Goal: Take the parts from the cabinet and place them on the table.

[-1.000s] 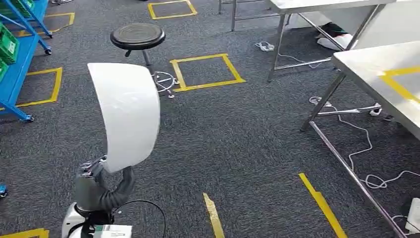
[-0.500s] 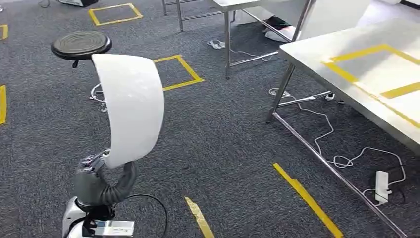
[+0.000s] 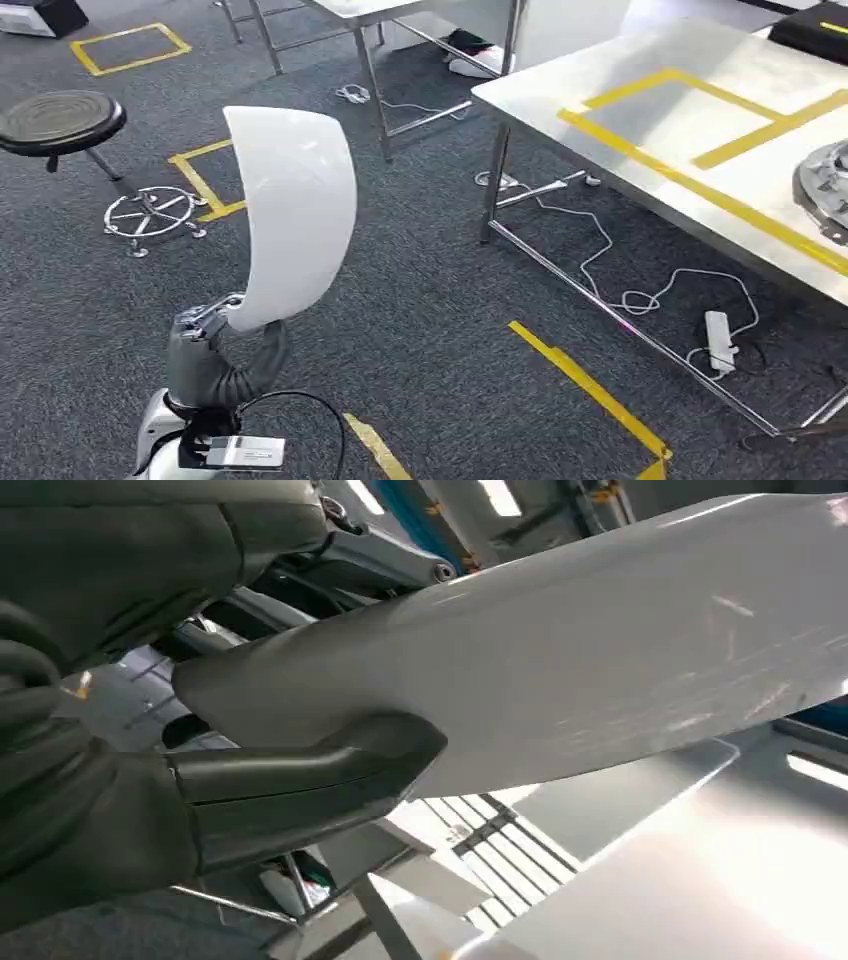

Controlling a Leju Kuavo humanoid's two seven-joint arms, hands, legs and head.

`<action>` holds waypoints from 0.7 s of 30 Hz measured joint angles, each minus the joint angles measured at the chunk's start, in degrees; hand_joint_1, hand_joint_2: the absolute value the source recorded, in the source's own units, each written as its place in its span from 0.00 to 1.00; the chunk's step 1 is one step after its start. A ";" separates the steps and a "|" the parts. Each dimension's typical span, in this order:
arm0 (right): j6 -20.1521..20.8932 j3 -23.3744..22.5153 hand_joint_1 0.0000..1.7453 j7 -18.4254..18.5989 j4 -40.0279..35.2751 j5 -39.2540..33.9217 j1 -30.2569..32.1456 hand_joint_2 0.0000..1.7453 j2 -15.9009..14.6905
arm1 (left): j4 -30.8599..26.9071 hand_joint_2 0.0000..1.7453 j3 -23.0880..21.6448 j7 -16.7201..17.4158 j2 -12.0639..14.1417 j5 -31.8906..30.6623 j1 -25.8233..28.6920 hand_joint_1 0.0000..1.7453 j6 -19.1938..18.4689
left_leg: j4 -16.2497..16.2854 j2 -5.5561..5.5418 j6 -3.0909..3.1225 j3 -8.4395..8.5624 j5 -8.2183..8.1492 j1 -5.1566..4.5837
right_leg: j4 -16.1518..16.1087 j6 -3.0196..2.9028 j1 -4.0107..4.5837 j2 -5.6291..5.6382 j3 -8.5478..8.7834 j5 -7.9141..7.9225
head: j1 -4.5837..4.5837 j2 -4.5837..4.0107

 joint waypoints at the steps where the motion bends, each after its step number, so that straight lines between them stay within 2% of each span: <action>1: 0.00 0.00 0.00 0.02 0.00 -0.04 -0.04 1.00 0.00 | 0.00 1.00 -0.07 0.11 -0.04 0.00 -0.19 1.00 0.00 | -0.12 0.44 -0.35 0.29 -0.75 0.15 | -0.24 -0.36 -0.44 0.71 0.77 -0.08 | -0.07 0.00; 2: 0.00 0.00 0.00 -0.02 0.00 -0.15 0.15 1.00 0.00 | 0.09 1.00 -0.15 0.26 -0.04 -0.02 -0.48 1.00 0.02 | 1.31 -2.17 -0.61 0.29 -1.21 0.41 | -0.49 -0.71 -0.51 1.39 1.26 -0.36 | -0.43 0.00; 3: 0.00 -0.02 0.00 0.02 0.00 -0.17 0.06 1.00 -0.02 | 0.11 1.00 -0.13 0.26 -0.04 -0.02 -0.62 1.00 0.15 | 4.88 -4.24 -0.68 -1.52 -2.38 0.54 | -0.52 -1.17 -0.54 1.84 1.72 -0.68 | -0.81 0.00; 4: 0.00 -0.02 0.00 0.02 0.00 -0.17 -0.17 1.00 -0.02 | 0.15 1.00 -0.15 0.26 -0.04 -0.02 -0.59 1.00 0.15 | 10.22 -5.29 -0.77 -4.68 -4.06 0.59 | -0.52 -1.56 -0.54 2.61 2.14 -1.02 | -0.66 0.00; 5: 0.00 -0.02 0.00 0.02 0.00 -0.17 -0.23 1.00 -0.02 | 0.35 1.00 -0.15 0.39 0.02 -0.02 -0.46 1.00 0.15 | 15.70 -5.81 -0.85 -8.22 -5.37 0.59 | -0.52 -1.70 -0.48 3.50 2.61 -1.47 | -0.79 0.00; 6: 0.02 -0.02 0.00 0.02 0.00 -0.17 -0.19 1.00 -0.02 | 0.59 1.00 -0.17 0.57 0.04 -0.02 -0.42 1.00 0.17 | 19.34 -5.95 -0.86 -11.12 -5.45 0.58 | -0.52 -1.70 -0.41 4.35 3.19 -1.93 | -0.74 0.00; 7: 0.15 -0.02 0.00 0.02 0.00 -0.15 -0.08 1.00 -0.02 | 0.79 1.00 -0.17 0.59 0.04 -0.02 -0.43 1.00 0.20 | 20.48 -6.00 -0.76 -13.09 -4.37 0.58 | -0.52 -1.69 -0.36 5.23 3.96 -2.47 | -0.70 0.00; 8: 0.17 -0.02 0.00 0.02 0.00 -0.15 0.04 1.00 -0.02 | 0.87 1.00 -0.17 0.59 0.04 -0.02 -0.43 1.00 0.24 | 18.90 -6.10 -0.52 -13.54 -1.61 0.55 | -0.52 -1.61 -0.34 6.18 4.92 -3.08 | -0.74 0.00; 9: 0.20 -0.02 0.00 0.04 0.00 -0.15 0.13 1.00 -0.02 | 0.90 1.00 -0.17 0.59 0.04 -0.02 -0.44 1.00 0.33 | 14.78 -6.39 -0.20 -12.85 2.45 0.50 | -0.55 -1.52 -0.36 7.12 6.01 -3.78 | -0.72 0.00; 10: 0.24 -0.02 0.00 0.04 0.00 -0.15 0.15 1.00 -0.02 | 0.90 1.00 -0.17 0.61 0.04 -0.02 -0.47 1.00 0.33 | 9.88 -7.20 0.09 -11.72 6.42 0.40 | -0.57 -1.41 -0.43 7.94 6.96 -4.38 | -0.74 0.00; 11: 0.24 -0.02 0.00 0.04 0.02 -0.15 0.24 1.00 0.00 | 0.92 1.00 -0.17 0.61 0.04 0.00 -0.48 1.00 0.35 | 5.57 -9.40 0.36 -11.10 9.12 0.32 | -0.77 -1.21 -0.64 8.47 6.35 -4.99 | -0.74 0.00; 12: 0.26 0.00 0.00 0.02 0.11 -0.02 0.07 1.00 0.13 | 1.03 1.00 -0.17 0.61 0.04 0.00 -0.41 1.00 0.37 | 5.41 -10.72 0.76 -10.67 7.87 0.26 | -0.74 -0.60 -0.54 9.11 7.09 -5.53 | -0.52 0.00; 13: 0.31 0.04 0.00 0.04 0.09 0.07 0.02 1.00 0.11 | 1.03 1.00 -0.17 0.72 0.04 0.04 -0.54 1.00 0.39 | 3.18 -10.35 1.15 -9.19 6.69 0.09 | -0.99 -0.17 -0.89 9.93 6.92 -5.72 | -0.92 0.00; 14: 0.33 0.09 0.00 0.04 0.11 0.15 0.14 1.00 0.11 | 1.05 1.00 -0.20 0.81 0.02 0.07 -0.74 1.00 0.39 | 2.67 -9.85 1.26 -8.88 6.00 -0.09 | -1.56 0.26 -1.18 10.11 6.96 -5.60 | -1.16 0.00; 15: 0.33 0.13 0.00 0.04 0.11 0.20 0.41 1.00 0.11 | 1.05 1.00 -0.20 0.81 -0.04 0.11 -0.91 1.00 0.48 | 1.74 -9.42 1.69 -8.51 5.84 -0.13 | -0.97 0.89 -1.10 10.04 7.76 -4.64 | -1.11 0.00; 16: 0.35 0.20 0.00 0.09 0.11 0.22 0.43 1.00 0.07 | 1.05 1.00 -0.17 0.83 -0.09 0.17 -0.96 1.00 0.55 | 1.01 -9.07 1.87 -7.36 5.77 0.04 | -0.94 1.13 -1.08 9.92 7.82 -4.66 | -1.20 0.00; 17: 0.37 0.33 0.00 0.00 0.11 0.31 0.43 1.00 0.04 | 1.11 1.00 -0.11 0.85 -0.11 0.22 -0.96 1.00 0.63 | 0.25 -8.54 1.98 -6.19 5.72 0.19 | 0.38 1.28 -0.88 7.07 6.99 -4.87 | -0.92 0.00; 18: 0.35 0.35 0.00 0.02 0.11 0.31 0.10 1.00 0.02 | 1.14 1.00 -0.06 0.85 -0.11 0.22 -0.98 1.00 0.70 | -0.04 -8.01 2.29 -5.47 5.36 0.19 | 3.45 1.29 -0.72 4.81 5.14 -4.58 | -0.72 0.00; 19: 0.37 0.35 0.00 0.02 0.11 0.33 -0.16 1.00 0.02 | 1.14 1.00 -0.04 0.85 -0.13 0.22 -1.00 1.00 0.70 | -0.12 -7.31 2.40 -5.04 4.85 0.12 | 7.60 1.17 -0.73 3.99 2.12 -4.89 | -0.81 0.00; 20: 0.37 0.42 0.00 0.02 0.11 0.35 -0.25 1.00 0.02 | 1.20 1.00 -0.04 0.85 -0.13 0.20 -0.97 1.00 0.70 | -0.13 -6.58 2.38 -4.46 4.17 0.08 | 11.53 1.35 -0.79 3.66 -1.13 -6.28 | -0.85 0.00; 21: 0.39 0.46 0.00 0.04 0.13 0.37 -0.08 1.00 0.04 | 1.29 1.00 -0.04 0.85 -0.13 0.20 -0.95 1.00 0.70 | -0.14 -5.89 2.37 -3.66 3.37 0.08 | 14.19 1.87 -0.86 3.54 -3.78 -8.61 | -0.83 0.00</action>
